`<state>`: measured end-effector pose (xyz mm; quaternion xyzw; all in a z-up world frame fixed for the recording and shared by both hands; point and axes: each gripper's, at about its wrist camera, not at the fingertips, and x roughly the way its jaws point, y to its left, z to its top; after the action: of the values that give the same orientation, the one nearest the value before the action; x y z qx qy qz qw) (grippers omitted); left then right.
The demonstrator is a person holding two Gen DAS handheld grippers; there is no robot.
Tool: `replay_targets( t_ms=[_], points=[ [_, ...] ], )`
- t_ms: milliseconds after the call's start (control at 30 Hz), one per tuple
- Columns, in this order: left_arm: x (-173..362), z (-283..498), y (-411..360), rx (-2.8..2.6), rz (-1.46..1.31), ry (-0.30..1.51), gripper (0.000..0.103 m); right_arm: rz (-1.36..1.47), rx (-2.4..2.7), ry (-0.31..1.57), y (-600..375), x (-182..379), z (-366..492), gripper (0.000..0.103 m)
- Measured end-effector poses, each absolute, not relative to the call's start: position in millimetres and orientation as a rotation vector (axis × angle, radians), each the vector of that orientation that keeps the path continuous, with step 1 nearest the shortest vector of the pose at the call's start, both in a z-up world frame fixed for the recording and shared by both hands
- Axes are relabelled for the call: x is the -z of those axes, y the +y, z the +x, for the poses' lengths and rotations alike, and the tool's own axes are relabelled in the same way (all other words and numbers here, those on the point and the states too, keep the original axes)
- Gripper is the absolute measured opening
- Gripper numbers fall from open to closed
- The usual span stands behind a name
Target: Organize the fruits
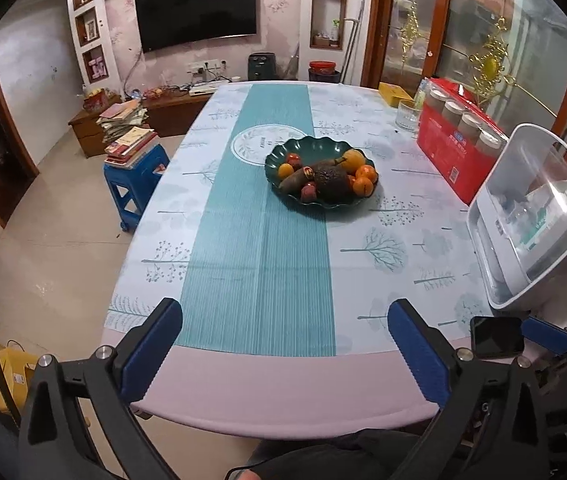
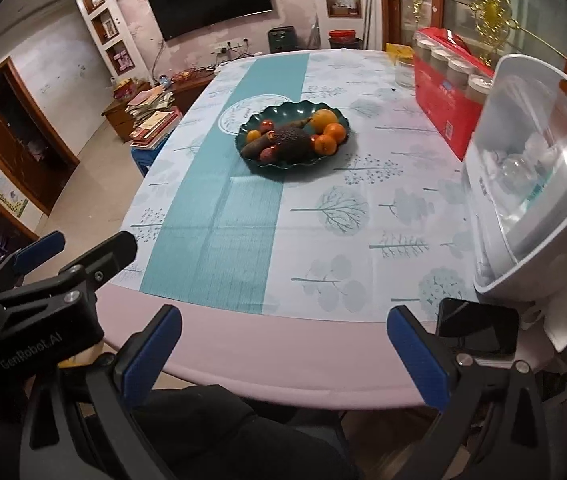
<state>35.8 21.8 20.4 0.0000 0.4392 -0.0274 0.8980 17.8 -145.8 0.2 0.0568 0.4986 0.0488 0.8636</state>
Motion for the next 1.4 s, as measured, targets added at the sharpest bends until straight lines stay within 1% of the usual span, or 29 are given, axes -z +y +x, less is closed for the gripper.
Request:
replay_targets(
  t_ms=[433, 800, 1400],
  points=[
    [-19.2, 44.6, 14.0, 0.035, 0.003, 0.887, 0.102, 0.111, -0.086, 1.004, -152.6, -1.9, 22.2, 0.103],
    [-18.0, 57.6, -3.1, 0.053, 0.015, 0.882, 0.102, 0.127, -0.08, 1.004, -168.6, -0.5, 32.6, 0.103],
    [-12.8, 70.9, -3.1, 0.038, 0.011, 0.898, 0.102, 0.135, -0.093, 1.022, -173.3, 4.7, 46.8, 0.103]
  ],
)
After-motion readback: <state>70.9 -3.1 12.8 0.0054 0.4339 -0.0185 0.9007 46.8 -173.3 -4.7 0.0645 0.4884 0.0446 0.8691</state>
